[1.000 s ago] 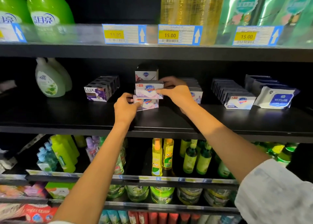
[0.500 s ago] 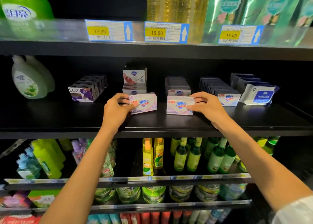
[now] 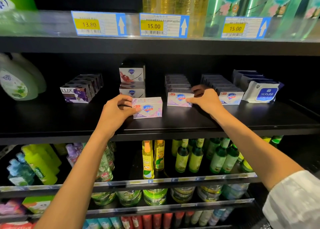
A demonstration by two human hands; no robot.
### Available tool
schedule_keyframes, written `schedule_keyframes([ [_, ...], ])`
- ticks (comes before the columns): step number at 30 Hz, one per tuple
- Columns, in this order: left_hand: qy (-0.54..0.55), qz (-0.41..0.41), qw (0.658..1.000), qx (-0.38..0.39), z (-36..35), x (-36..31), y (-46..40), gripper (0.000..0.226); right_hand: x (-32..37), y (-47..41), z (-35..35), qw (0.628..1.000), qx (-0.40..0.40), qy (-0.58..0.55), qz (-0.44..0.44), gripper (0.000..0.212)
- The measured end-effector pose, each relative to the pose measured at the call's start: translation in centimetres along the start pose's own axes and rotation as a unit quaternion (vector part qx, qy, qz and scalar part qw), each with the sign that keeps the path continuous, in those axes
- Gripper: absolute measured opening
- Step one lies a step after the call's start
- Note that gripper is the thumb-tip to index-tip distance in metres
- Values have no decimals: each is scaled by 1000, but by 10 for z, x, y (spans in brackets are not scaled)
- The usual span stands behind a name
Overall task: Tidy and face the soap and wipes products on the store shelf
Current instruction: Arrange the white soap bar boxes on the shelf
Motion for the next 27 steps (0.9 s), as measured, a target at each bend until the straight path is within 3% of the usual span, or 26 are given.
schedule_keyframes([
  [6, -1, 4, 1000, 5, 0, 0, -1, 38, 1, -4, -3, 1000, -3, 12, 10, 46],
  [12, -7, 4, 1000, 11, 0, -2, 1, 37, 3, 8, 6, 1000, -25, -4, -1, 66],
  [18, -5, 16, 999, 34, -5, -9, 2, 37, -3, 56, 29, 996, 42, 73, 38, 39],
  [23, -20, 13, 997, 72, -34, -31, 4, 36, -10, 94, 44, 976, 122, 174, 47, 60],
  [27, -27, 8, 995, 94, -73, -42, 0, 36, -14, 105, 46, 966, 149, 205, 54, 63],
])
Point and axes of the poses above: each hand's wrist, its own y-axis away from the middle knuckle, its own z-axis out of the back of the hand, x = y × z, the point moved 2 cm from there along -y, towards the middle knuckle, and after that the axes turned 4 degrees about z, right-handed, at the moved point
